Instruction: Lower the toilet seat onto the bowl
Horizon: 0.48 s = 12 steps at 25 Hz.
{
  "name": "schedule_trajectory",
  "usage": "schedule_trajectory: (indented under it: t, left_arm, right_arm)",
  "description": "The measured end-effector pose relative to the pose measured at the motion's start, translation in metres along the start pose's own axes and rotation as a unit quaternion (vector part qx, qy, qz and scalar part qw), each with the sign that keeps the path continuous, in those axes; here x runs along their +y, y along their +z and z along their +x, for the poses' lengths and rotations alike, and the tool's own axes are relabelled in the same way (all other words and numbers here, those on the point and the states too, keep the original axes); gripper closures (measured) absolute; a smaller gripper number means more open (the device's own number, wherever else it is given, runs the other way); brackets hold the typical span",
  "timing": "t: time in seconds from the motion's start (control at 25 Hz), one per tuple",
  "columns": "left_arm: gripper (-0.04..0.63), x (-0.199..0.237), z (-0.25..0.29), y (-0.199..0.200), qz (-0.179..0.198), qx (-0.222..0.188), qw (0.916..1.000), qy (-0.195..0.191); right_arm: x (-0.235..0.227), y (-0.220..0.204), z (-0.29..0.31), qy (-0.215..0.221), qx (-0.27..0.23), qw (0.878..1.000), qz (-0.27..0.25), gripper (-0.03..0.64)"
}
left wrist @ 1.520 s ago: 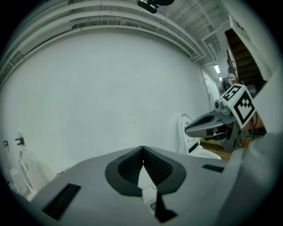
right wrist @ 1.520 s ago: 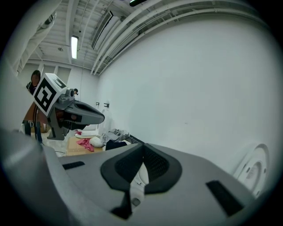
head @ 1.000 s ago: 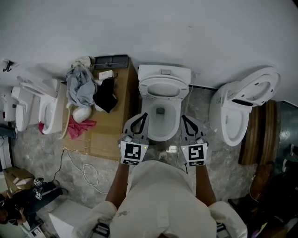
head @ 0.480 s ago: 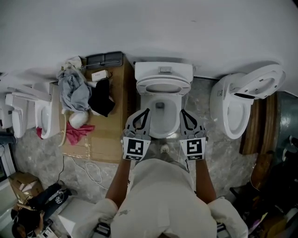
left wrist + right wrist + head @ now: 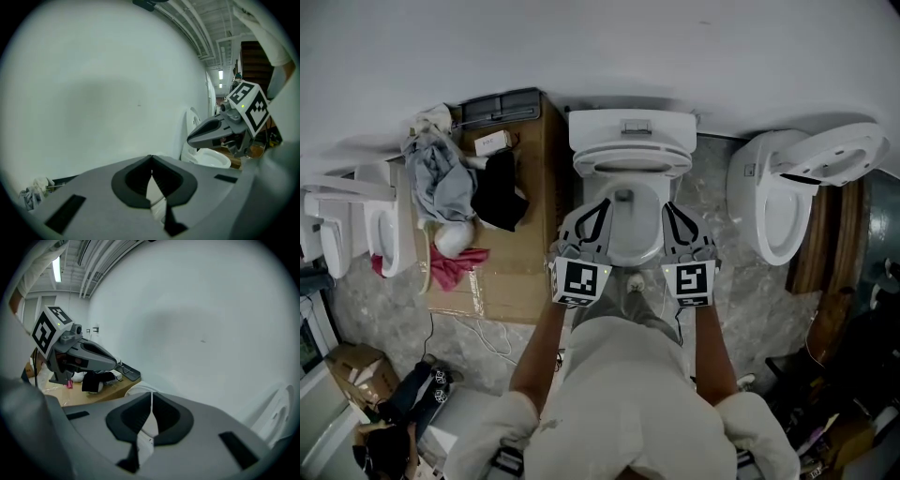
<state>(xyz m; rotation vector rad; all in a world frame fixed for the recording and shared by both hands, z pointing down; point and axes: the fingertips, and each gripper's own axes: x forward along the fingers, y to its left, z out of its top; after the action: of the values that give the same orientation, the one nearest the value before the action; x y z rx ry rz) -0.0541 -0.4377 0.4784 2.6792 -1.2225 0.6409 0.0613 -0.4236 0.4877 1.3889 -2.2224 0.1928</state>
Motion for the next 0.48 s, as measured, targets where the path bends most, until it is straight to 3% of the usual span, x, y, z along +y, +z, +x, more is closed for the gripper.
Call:
schedule_trajectory:
  t: [0.48]
  left_arm:
    - [0.581, 0.016, 0.043, -0.021, 0.003, 0.010, 0.9998, -0.019]
  right_arm:
    - [-0.011, -0.019, 0.041, -0.009, 0.023, 0.999, -0.026, 0.581]
